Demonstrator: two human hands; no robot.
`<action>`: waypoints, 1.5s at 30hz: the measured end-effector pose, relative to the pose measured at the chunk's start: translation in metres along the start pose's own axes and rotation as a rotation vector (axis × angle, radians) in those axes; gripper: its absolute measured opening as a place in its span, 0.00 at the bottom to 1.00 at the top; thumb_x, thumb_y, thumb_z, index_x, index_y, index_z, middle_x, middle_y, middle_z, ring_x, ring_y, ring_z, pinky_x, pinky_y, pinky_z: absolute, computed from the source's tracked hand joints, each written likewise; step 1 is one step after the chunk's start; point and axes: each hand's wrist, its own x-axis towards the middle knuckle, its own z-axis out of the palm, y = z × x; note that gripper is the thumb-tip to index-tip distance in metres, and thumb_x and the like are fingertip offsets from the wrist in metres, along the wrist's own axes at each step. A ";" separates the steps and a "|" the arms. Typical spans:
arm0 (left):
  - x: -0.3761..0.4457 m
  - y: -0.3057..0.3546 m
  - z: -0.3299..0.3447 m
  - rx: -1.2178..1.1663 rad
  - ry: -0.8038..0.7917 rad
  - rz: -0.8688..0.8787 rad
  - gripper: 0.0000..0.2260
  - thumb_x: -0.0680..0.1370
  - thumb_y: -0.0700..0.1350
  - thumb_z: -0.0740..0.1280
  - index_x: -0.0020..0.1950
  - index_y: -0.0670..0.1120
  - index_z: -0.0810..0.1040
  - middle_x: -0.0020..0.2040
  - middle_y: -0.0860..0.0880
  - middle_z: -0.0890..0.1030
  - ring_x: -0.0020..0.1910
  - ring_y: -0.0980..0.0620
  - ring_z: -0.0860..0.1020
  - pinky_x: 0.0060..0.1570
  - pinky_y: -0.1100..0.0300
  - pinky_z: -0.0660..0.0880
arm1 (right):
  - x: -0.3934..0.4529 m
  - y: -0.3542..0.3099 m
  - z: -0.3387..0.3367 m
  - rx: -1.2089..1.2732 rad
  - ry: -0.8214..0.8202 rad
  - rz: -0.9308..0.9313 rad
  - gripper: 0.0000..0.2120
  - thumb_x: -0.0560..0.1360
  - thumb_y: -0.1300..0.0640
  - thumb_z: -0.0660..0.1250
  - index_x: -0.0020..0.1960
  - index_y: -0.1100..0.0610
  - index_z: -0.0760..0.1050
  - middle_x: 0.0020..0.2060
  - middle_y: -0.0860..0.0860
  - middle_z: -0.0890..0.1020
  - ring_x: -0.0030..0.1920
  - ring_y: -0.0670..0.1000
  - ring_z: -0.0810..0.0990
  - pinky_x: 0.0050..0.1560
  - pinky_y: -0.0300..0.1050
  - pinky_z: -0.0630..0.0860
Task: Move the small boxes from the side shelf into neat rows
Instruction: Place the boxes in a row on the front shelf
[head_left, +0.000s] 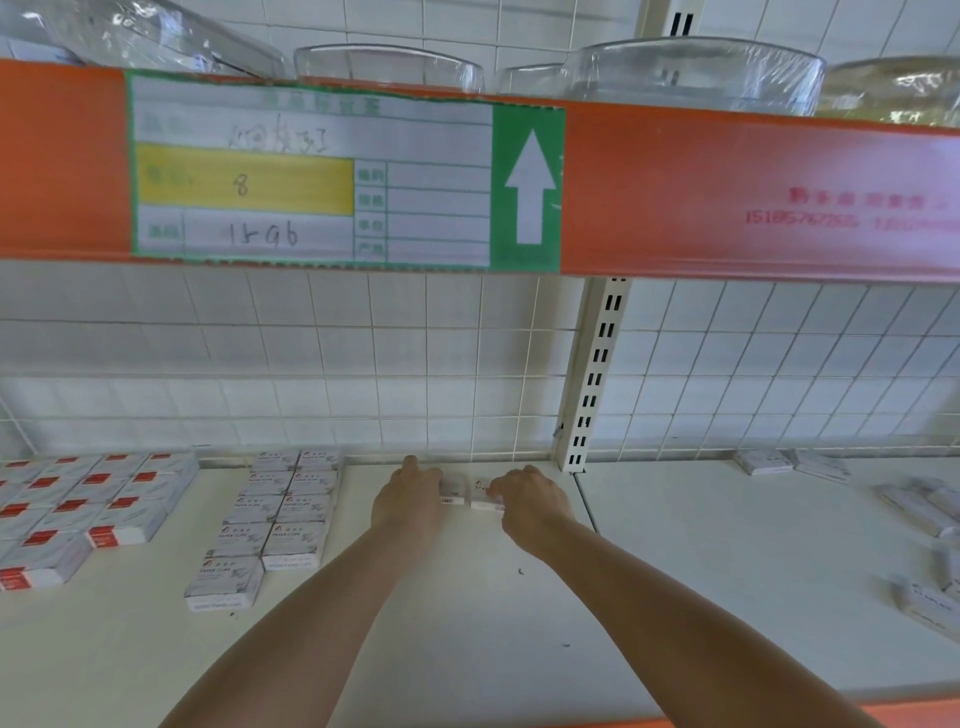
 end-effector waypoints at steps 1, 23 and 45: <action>0.001 0.002 0.001 -0.003 0.003 0.010 0.15 0.78 0.36 0.57 0.63 0.46 0.73 0.61 0.45 0.67 0.58 0.46 0.72 0.52 0.53 0.73 | 0.000 0.000 0.000 0.023 -0.011 0.012 0.22 0.77 0.66 0.59 0.68 0.52 0.72 0.61 0.54 0.73 0.60 0.55 0.74 0.61 0.47 0.73; 0.012 -0.011 0.011 -0.025 -0.141 0.080 0.26 0.79 0.41 0.54 0.77 0.54 0.57 0.79 0.49 0.50 0.72 0.41 0.65 0.66 0.50 0.69 | 0.023 -0.003 0.003 0.070 -0.149 -0.069 0.33 0.76 0.66 0.57 0.78 0.51 0.53 0.78 0.49 0.54 0.77 0.50 0.52 0.74 0.50 0.60; 0.003 -0.008 -0.016 0.102 -0.095 0.177 0.21 0.79 0.43 0.56 0.73 0.48 0.65 0.68 0.46 0.67 0.66 0.46 0.68 0.61 0.52 0.71 | 0.003 0.007 -0.007 0.034 -0.132 -0.063 0.34 0.76 0.66 0.58 0.79 0.52 0.50 0.78 0.49 0.54 0.77 0.51 0.51 0.75 0.52 0.53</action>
